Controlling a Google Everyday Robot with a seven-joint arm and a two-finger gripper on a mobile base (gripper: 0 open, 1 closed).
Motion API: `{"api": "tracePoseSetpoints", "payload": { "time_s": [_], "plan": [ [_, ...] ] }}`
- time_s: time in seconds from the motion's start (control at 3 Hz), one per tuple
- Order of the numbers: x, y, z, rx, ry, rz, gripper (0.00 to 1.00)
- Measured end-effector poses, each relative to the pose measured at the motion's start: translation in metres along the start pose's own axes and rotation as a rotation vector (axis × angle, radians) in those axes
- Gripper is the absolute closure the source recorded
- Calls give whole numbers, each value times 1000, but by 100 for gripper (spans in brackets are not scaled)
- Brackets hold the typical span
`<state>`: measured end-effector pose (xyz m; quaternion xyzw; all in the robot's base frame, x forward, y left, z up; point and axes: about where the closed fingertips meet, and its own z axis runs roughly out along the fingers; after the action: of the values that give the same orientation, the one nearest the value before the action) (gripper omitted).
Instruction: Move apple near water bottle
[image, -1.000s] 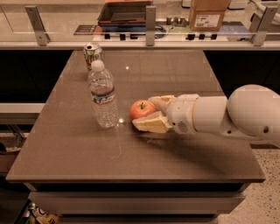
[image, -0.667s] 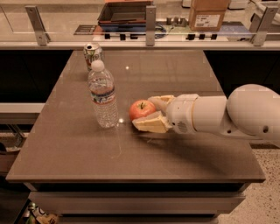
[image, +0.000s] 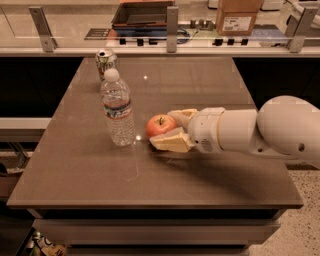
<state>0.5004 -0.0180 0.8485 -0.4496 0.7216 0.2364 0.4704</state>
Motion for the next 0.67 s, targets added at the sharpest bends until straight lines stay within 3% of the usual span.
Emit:
{"api": "tracePoseSetpoints", "payload": {
  "time_s": [0.33, 0.67],
  "plan": [
    [-1, 1, 1, -2, 0, -2, 14],
    [-2, 3, 2, -5, 1, -5, 0]
  ]
}}
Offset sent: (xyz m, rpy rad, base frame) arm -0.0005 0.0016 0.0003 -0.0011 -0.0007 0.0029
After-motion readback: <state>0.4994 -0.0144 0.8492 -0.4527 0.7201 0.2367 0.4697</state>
